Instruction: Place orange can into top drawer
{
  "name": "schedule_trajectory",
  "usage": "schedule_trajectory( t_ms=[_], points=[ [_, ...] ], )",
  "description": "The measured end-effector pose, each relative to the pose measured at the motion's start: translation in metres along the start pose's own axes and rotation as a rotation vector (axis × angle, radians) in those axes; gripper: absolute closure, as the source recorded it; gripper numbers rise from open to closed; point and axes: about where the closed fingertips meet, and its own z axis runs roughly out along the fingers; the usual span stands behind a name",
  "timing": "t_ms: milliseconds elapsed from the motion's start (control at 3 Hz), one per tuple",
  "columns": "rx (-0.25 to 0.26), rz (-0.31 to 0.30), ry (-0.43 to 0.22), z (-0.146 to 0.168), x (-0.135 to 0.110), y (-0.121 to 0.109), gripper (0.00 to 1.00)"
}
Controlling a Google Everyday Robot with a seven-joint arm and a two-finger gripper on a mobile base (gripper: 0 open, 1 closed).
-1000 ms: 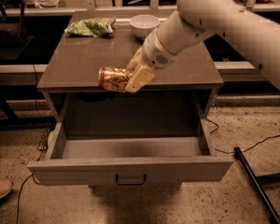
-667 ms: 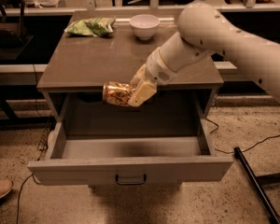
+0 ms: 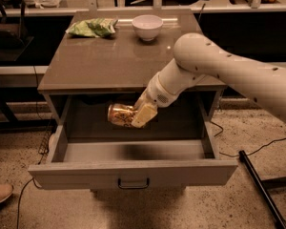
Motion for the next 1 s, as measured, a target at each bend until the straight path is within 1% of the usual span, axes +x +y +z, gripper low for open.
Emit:
schedule_trajectory(
  t_ms=[333, 667, 1000],
  points=[
    [0.001, 0.041, 0.036, 0.015, 0.011, 0.005, 1.0],
    [0.01, 0.092, 0.076, 0.045, 0.023, 0.006, 1.0],
    [0.048, 0.141, 0.109, 0.068, 0.031, 0.004, 0.82]
  ],
)
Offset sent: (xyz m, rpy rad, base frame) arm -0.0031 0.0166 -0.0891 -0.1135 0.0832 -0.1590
